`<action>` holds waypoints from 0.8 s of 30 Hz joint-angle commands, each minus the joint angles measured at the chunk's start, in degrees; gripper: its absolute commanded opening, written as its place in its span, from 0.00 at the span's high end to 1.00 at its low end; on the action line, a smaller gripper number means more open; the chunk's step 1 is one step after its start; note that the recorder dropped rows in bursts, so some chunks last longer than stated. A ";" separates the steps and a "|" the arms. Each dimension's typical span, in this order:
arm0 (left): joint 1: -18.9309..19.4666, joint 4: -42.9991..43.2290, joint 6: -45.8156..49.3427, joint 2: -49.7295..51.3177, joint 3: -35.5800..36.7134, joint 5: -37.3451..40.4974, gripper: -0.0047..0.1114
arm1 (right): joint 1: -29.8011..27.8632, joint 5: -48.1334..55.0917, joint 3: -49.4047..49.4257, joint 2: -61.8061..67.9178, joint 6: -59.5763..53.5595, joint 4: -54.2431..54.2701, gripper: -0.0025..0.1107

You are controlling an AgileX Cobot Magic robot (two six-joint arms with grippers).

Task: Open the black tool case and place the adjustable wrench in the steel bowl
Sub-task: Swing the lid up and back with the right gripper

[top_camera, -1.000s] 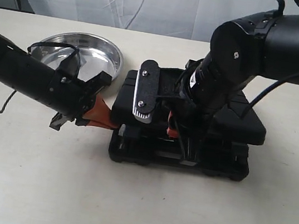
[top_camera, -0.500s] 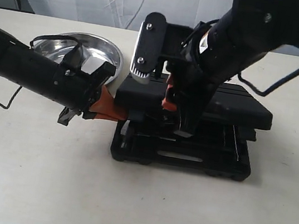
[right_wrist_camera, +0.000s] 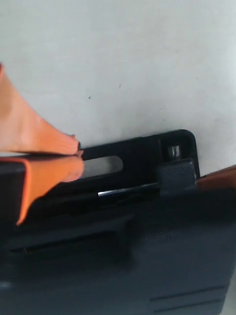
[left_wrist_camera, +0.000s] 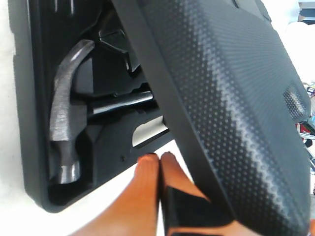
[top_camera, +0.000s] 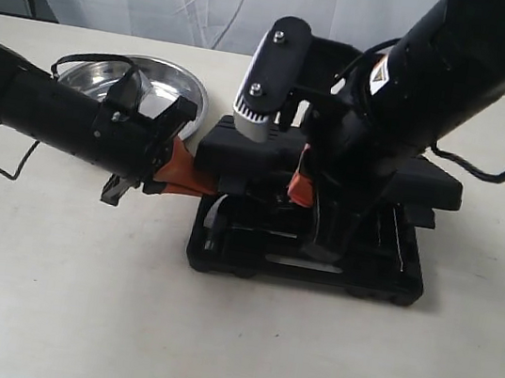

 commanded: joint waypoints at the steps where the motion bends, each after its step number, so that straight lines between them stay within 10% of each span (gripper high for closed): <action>1: -0.30 -1.41 0.36 -0.12 -0.59 0.10 0.96 | -0.10 -1.09 1.31 2.99 0.11 -0.31 0.99; 24: -0.30 -0.46 0.58 -0.12 -0.57 0.57 0.96 | -0.10 -16.92 2.68 12.04 7.29 -15.60 0.99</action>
